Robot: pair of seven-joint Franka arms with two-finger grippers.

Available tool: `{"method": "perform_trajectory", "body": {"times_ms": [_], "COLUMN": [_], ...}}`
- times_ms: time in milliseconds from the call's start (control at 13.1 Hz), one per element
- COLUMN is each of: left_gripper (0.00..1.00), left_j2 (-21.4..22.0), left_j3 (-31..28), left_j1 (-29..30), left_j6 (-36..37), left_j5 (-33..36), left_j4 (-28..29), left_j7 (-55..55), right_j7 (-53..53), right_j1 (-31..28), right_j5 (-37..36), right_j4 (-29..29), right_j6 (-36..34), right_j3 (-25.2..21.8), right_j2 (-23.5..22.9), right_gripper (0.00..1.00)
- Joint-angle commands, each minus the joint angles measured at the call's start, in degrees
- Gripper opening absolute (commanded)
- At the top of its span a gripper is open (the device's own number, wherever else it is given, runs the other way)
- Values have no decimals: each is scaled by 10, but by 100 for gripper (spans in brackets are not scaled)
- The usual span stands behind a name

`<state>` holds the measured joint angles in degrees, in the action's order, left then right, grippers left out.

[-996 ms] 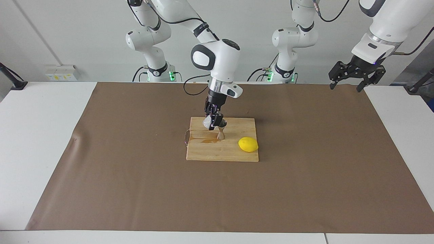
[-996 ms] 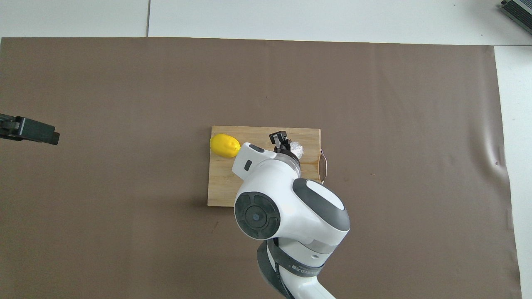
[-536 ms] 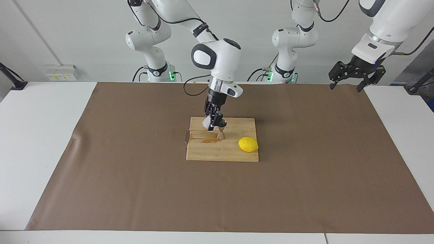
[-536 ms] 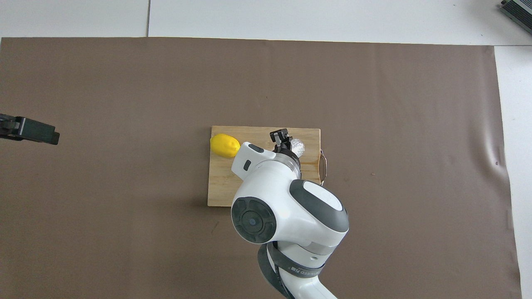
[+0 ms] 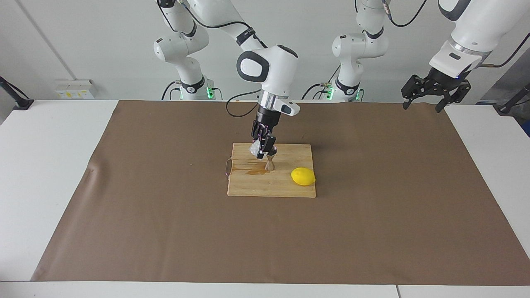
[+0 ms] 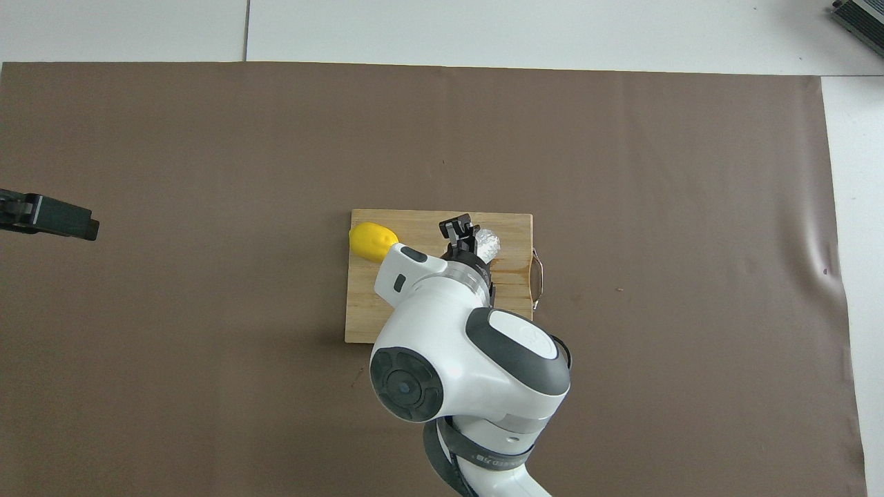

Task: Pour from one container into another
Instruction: 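Hold the clear cup tilted over the metal cup with the right gripper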

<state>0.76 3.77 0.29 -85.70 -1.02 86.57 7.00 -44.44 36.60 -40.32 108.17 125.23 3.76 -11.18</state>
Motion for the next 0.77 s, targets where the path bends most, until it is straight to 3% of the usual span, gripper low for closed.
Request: {"method": "perform_trajectory", "body": {"times_ms": [0, 690], "left_gripper": [100, 100], "left_j2": [-1, -1], "left_j3": [-4, -4], "left_j1": [-7, -7], "left_j6": [-4, -4], "left_j5": [0, 0], "left_j4": [1, 1], "left_j7": [-9, -9], "right_j7": [16, 16], "right_j1": [-1, 5], "right_j5": [-29, -29], "right_j4": [1, 6], "right_j6": [1, -3], "right_j3": [5, 6], "right_j2": [2, 5], "right_gripper": [18, 19]}}
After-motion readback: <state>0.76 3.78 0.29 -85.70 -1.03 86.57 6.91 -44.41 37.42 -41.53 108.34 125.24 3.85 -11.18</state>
